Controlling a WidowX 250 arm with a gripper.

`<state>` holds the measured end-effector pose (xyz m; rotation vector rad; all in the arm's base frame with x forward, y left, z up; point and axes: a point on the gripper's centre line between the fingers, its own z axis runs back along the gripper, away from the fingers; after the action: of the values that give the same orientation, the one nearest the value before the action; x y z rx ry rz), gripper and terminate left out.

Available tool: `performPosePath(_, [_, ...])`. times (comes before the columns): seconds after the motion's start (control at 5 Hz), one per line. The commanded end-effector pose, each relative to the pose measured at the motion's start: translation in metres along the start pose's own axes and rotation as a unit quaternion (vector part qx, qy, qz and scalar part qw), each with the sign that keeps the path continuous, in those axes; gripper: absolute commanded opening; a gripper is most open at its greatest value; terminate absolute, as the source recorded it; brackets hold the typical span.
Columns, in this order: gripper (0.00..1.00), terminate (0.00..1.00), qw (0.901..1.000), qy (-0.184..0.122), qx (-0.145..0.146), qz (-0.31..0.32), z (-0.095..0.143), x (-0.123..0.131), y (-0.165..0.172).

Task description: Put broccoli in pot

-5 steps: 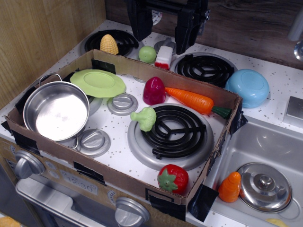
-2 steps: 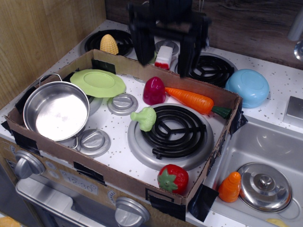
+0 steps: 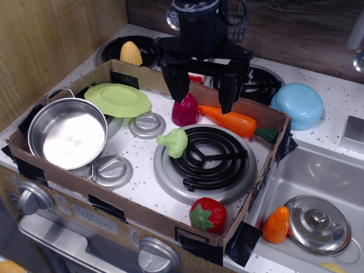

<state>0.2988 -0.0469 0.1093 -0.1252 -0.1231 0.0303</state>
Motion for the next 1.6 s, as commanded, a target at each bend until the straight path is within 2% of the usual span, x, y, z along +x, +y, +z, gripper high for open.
performPosePath(0.0, [1.0, 0.0, 0.9991, -0.04, 0.003, 0.013, 0.0, 0.008, 0.021])
performPosePath(0.2, [1.0, 0.0, 0.999, -0.043, 0.006, 0.013, -0.009, 0.007, 0.031])
performPosePath(0.4, [1.0, 0.0, 0.9993, -0.034, -0.004, 0.016, -0.021, 0.005, 0.039])
performPosePath(1.0, [1.0, 0.0, 0.999, -0.032, -0.015, 0.026, -0.046, -0.005, 0.032])
performPosePath(1.2, [1.0, 0.0, 0.9991, -0.031, -0.005, 0.028, -0.049, -0.004, 0.035])
performPosePath(1.4, [1.0, 0.0, 0.9989, -0.017, 0.014, 0.043, -0.056, -0.001, 0.037])
